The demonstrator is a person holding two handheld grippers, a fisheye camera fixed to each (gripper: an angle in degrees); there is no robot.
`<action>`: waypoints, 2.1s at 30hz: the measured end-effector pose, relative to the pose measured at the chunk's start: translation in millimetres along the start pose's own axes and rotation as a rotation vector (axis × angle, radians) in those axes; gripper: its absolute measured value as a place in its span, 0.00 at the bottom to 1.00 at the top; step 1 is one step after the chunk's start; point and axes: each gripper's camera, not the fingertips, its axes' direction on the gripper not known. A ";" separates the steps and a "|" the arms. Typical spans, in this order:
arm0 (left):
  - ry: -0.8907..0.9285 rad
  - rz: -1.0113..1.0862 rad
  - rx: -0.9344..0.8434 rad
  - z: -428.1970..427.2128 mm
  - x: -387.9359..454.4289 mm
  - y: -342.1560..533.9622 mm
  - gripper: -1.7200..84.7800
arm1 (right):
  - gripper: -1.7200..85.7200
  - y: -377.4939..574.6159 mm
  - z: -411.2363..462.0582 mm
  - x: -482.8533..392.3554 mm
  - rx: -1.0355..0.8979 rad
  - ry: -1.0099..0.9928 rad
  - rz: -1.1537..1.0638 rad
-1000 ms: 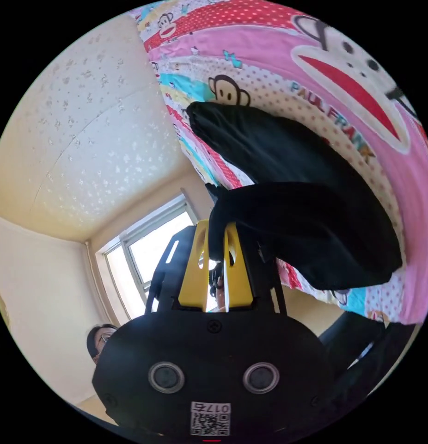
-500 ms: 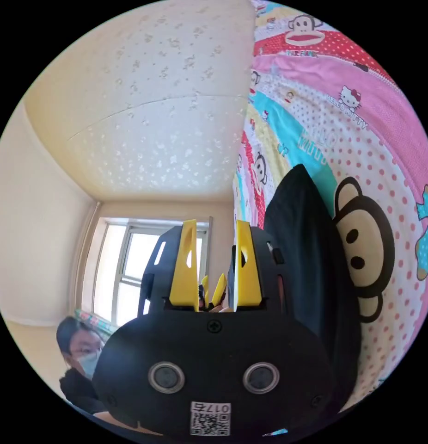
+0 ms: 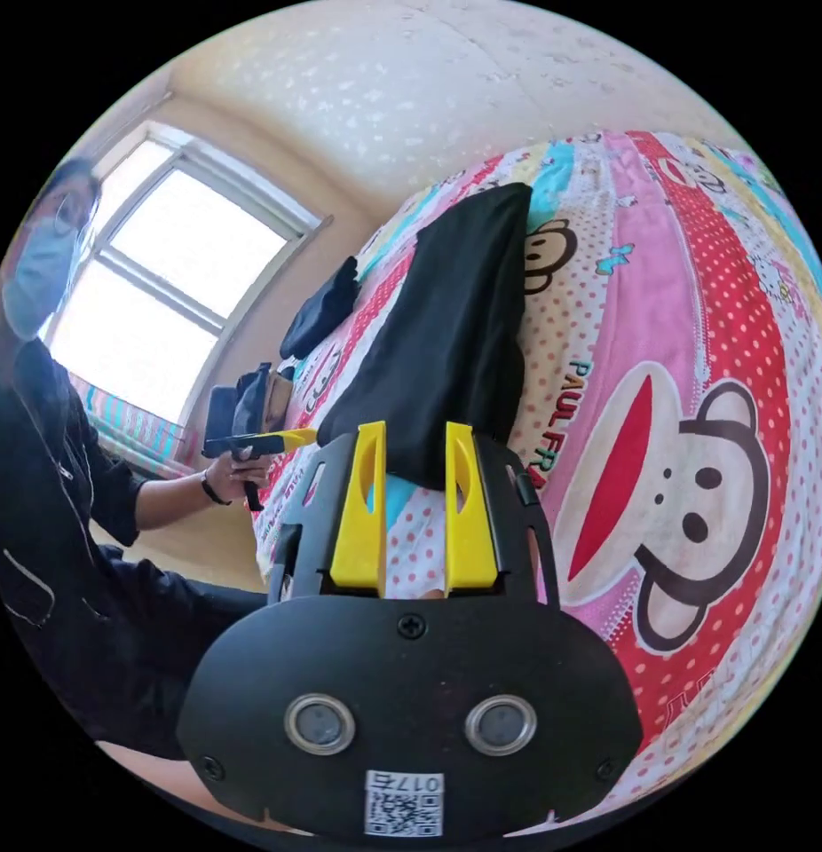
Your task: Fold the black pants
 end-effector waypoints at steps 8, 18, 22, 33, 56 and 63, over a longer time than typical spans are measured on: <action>-0.108 -0.056 0.054 23.7 60.0 2.7 0.13 | 0.09 -5.2 39.6 18.9 -0.127 -0.093 0.031; -0.150 -0.069 0.027 28.6 133.1 0.8 0.07 | 0.05 -29.5 27.5 27.0 -0.285 0.038 0.030; -0.157 -0.138 0.021 32.2 136.1 7.5 0.08 | 0.06 -23.1 43.7 51.4 -0.312 -0.041 0.117; 0.035 -0.372 0.239 11.7 124.2 47.6 0.22 | 0.16 70.0 8.5 74.2 0.085 -0.365 0.702; 0.364 -0.755 0.252 35.7 127.2 86.3 0.25 | 0.06 75.9 91.0 25.4 0.540 -0.512 0.977; 0.470 -0.782 0.440 24.7 127.4 85.2 0.14 | 0.04 82.9 66.0 13.0 0.567 -0.530 0.984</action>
